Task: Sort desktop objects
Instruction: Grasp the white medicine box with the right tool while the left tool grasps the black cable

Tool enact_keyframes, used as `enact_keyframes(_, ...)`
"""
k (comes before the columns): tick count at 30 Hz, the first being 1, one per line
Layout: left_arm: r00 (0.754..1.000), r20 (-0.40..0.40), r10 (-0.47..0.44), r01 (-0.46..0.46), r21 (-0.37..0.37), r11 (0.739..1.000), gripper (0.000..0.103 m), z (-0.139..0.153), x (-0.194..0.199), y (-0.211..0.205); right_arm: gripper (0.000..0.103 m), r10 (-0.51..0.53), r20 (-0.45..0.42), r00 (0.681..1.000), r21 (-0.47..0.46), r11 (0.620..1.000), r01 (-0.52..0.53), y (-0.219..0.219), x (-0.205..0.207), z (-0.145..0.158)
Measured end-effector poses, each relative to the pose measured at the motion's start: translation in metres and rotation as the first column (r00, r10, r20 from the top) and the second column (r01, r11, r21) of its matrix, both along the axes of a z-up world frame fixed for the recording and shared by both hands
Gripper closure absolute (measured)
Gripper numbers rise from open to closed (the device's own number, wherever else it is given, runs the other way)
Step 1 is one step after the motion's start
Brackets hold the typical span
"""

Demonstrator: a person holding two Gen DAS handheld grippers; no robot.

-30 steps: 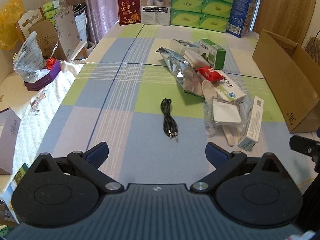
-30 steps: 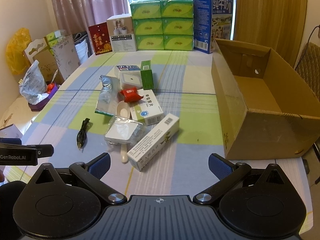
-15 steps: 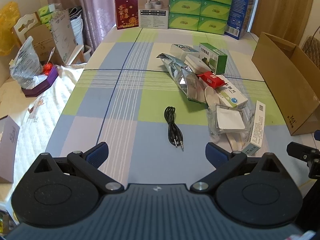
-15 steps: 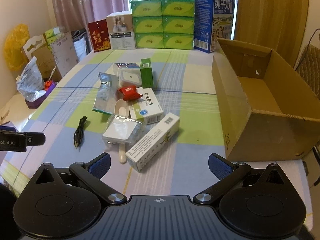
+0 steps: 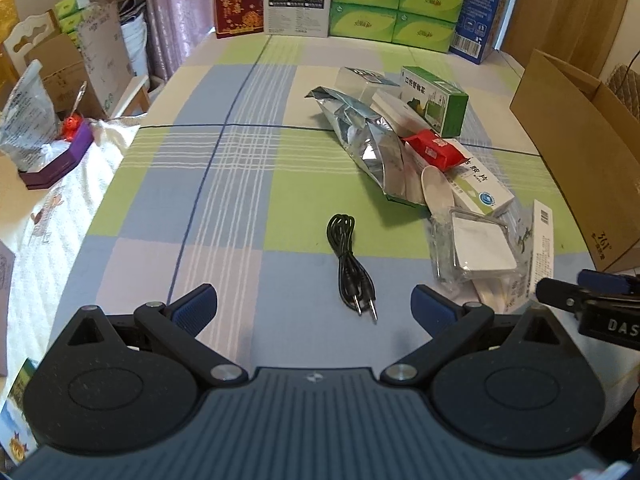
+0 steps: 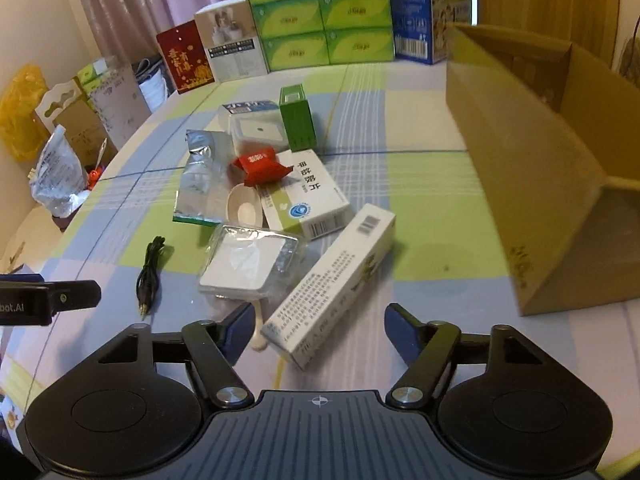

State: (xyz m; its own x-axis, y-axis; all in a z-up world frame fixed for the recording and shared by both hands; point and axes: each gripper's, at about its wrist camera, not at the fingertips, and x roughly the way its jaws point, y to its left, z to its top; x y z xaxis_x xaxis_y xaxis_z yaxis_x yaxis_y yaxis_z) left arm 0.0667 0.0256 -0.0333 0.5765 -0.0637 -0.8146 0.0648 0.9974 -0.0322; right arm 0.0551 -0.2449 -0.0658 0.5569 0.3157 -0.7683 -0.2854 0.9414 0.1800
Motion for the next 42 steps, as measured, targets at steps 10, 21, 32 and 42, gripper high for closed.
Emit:
enact_keyframes(10, 0.998, -0.028, -0.056, 0.056, -0.014, 0.998, 0.013, -0.03, 0.034, -0.01, 0.076, 0.022, -0.036, 0.999, -0.075, 0.997, -0.024, 0.003, 0.017, -0.02)
enact_keyframes(21, 0.997, 0.008, -0.073, 0.073, 0.009, 0.997, 0.058, -0.052, 0.052, -0.019, 0.08, 0.001, 0.014, 1.0, -0.117, 0.993, 0.001, -0.011, 0.018, -0.021)
enact_keyframes(32, 0.994, 0.031, -0.105, 0.106, -0.002, 0.994, 0.092, -0.05, 0.039, -0.023, 0.062, 0.021, 0.019, 1.0, -0.138, 0.99, -0.019, -0.005, 0.031, -0.028)
enact_keyframes(42, 0.994, 0.028, -0.109, 0.11, -0.011, 0.994, 0.092, -0.05, 0.038, -0.024, 0.08, 0.013, 0.019, 1.0, -0.149, 0.989, -0.01, -0.001, 0.045, -0.031)
